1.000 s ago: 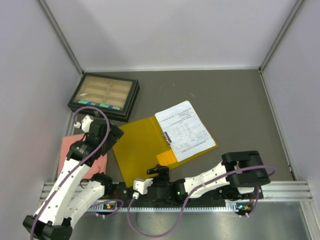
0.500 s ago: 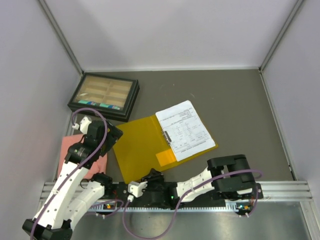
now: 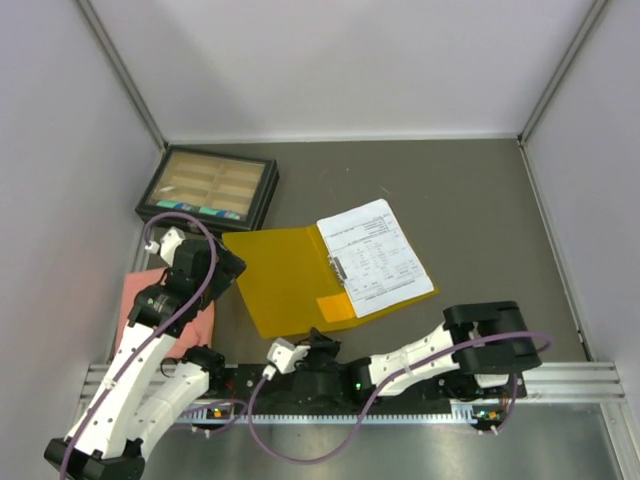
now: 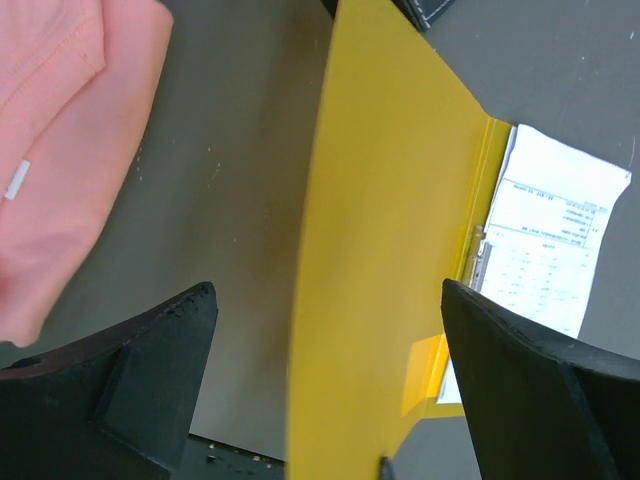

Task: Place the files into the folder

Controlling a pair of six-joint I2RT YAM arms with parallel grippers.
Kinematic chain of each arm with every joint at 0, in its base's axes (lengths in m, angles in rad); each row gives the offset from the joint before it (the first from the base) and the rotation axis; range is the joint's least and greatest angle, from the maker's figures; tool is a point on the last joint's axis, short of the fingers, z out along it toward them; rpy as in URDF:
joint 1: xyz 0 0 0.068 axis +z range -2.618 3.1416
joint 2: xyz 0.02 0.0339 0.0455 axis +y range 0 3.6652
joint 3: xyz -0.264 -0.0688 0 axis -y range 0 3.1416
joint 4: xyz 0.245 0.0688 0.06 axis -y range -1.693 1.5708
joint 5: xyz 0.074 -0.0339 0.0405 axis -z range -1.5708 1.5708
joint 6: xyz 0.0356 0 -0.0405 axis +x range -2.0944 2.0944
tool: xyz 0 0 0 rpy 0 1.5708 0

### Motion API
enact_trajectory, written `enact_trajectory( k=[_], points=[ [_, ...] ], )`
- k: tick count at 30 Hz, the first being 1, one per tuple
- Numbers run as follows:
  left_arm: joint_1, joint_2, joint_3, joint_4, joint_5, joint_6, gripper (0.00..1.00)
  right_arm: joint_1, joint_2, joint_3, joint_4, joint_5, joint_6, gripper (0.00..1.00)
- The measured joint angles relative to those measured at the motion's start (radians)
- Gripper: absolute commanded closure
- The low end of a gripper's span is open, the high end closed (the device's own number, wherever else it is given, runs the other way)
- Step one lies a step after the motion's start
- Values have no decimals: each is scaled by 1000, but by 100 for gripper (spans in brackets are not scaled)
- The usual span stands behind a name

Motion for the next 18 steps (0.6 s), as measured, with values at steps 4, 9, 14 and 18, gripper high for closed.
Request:
enact_trajectory(
  k=[4, 9, 14, 18],
  points=[
    [0, -37, 9, 45, 18, 76, 2, -37, -98, -37, -79, 0, 162, 100],
    [0, -105, 8, 114, 45, 122, 2, -124, -296, -142, -151, -65, 371, 100],
    [0, -101, -14, 159, 63, 138, 3, -323, -542, -283, -123, -241, 599, 100],
    [0, -55, -29, 179, 87, 143, 4, -516, -723, -403, -98, -414, 752, 100]
  ],
)
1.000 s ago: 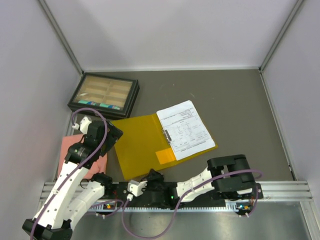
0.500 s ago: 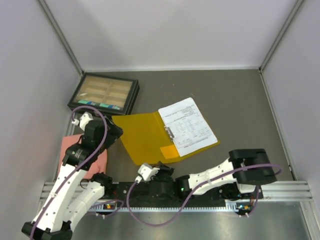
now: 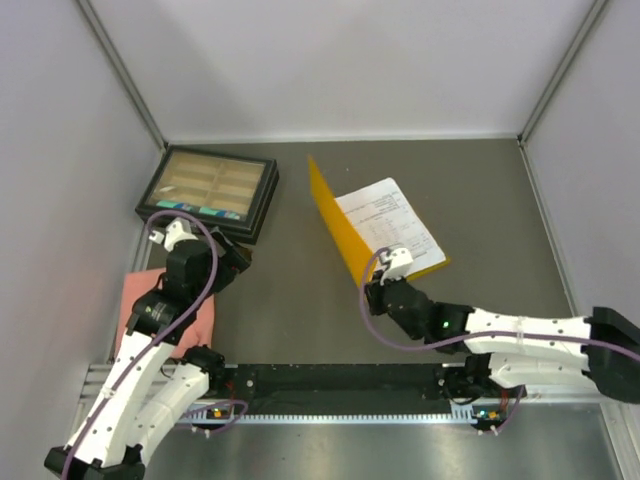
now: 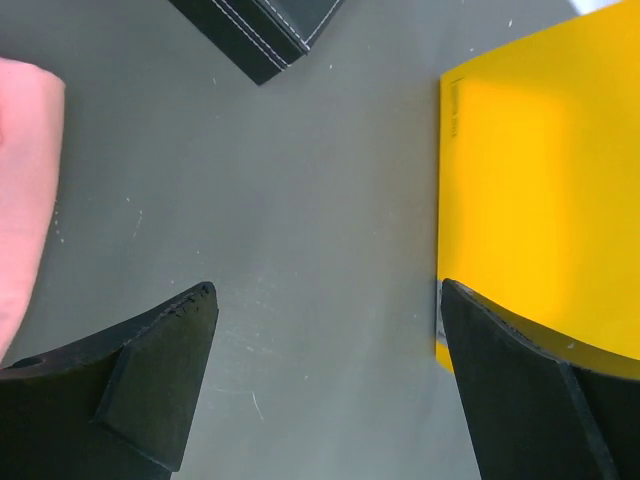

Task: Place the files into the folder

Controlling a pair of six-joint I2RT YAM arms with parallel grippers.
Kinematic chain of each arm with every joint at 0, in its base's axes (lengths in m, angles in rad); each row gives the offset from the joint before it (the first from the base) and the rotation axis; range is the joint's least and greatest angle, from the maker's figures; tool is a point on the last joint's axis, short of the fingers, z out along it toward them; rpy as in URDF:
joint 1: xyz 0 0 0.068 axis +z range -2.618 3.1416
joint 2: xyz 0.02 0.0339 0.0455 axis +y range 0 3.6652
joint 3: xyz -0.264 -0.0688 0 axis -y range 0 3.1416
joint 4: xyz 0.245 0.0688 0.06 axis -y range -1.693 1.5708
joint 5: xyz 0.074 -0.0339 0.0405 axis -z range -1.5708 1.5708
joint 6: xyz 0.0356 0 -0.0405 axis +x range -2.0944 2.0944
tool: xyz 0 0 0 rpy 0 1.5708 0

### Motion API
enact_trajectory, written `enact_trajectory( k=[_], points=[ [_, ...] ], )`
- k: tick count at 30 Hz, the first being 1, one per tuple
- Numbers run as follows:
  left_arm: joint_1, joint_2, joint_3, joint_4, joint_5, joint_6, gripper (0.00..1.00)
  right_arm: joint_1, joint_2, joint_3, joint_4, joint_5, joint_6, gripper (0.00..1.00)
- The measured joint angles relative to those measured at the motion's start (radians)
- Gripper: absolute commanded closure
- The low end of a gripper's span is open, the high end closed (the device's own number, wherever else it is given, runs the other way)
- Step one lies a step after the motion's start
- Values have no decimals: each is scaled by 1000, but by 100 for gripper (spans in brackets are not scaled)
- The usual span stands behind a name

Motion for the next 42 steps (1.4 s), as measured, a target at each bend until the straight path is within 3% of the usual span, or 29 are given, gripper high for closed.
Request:
enact_trajectory(
  k=[3, 9, 15, 22, 33, 34, 35, 38, 42],
  points=[
    [0, 32, 0, 14, 18, 3, 4, -145, -74, -39, 7, -126, 84, 100],
    [0, 53, -18, 48, 48, 3, 4, -588, -167, -163, 62, -464, 239, 100],
    [0, 90, -23, 86, 90, 3, 4, -1017, -64, -198, 132, -761, 346, 100],
    [0, 129, -48, 123, 148, 3, 5, -1271, 261, -120, 286, -931, 446, 100],
    [0, 127, -58, 132, 204, 5, 5, -1436, 551, 172, 417, -892, 535, 98],
    [0, 121, -60, 132, 206, 5, 5, -1445, 573, 192, 413, -893, 538, 89],
    [0, 118, -61, 132, 208, 6, 4, -1451, 589, 210, 407, -895, 541, 65],
    [0, 116, -62, 132, 233, 13, 2, -1456, 581, 241, 323, -890, 518, 27],
    [0, 129, -62, 137, 280, 44, 2, -1455, 517, 315, 72, -848, 393, 17]
  ],
)
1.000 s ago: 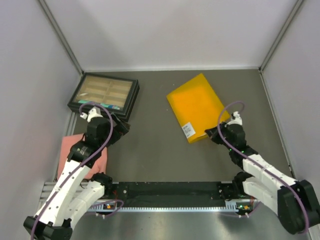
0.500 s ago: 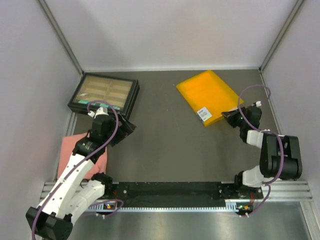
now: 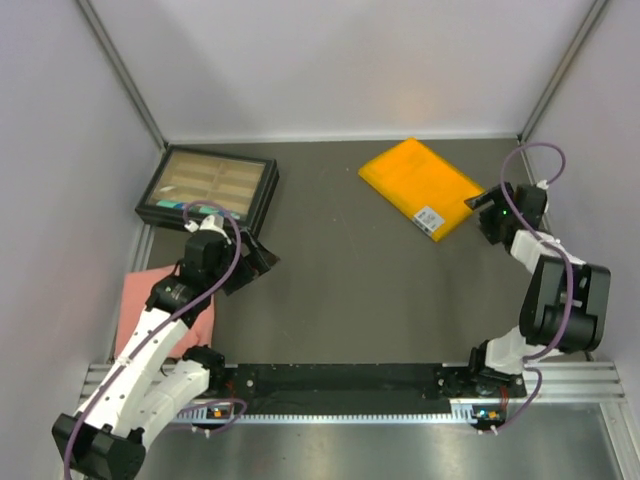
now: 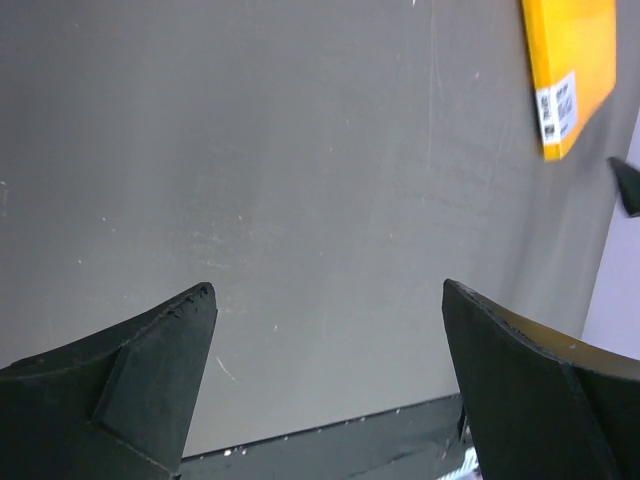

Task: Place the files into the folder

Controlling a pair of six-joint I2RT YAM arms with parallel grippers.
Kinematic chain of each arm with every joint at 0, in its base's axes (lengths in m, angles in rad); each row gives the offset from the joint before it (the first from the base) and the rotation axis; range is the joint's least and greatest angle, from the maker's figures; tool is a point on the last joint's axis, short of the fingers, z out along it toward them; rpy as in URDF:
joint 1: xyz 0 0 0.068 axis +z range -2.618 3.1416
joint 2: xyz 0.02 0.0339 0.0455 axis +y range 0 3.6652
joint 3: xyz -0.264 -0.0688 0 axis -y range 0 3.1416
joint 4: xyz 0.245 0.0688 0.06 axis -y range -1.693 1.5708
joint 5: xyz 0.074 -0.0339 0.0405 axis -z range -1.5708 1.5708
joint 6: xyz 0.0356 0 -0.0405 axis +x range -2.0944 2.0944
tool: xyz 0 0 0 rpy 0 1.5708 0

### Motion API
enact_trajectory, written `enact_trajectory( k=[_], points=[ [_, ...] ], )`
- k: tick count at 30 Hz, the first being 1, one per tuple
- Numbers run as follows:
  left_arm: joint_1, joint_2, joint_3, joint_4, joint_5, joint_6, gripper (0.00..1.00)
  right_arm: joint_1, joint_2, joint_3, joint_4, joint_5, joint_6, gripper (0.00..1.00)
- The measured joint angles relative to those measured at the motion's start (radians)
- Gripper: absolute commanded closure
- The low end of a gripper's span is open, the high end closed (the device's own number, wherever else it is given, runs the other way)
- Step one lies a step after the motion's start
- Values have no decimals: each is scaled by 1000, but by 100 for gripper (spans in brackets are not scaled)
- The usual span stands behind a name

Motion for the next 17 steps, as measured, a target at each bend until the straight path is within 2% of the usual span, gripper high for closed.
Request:
enact_trajectory(
  k=[4, 9, 13, 17],
  points=[
    [0, 64, 26, -5, 56, 52, 2, -2, -130, 112, -315, 103, -182, 15],
    [0, 135, 195, -31, 104, 111, 2, 32, -266, 331, -644, 198, -377, 12],
    [0, 153, 407, -27, 119, 146, 2, 69, -351, 537, -830, 219, -480, 1],
    [0, 163, 630, -14, 112, 187, 2, 73, -469, 667, -903, 199, -544, 1]
  ],
)
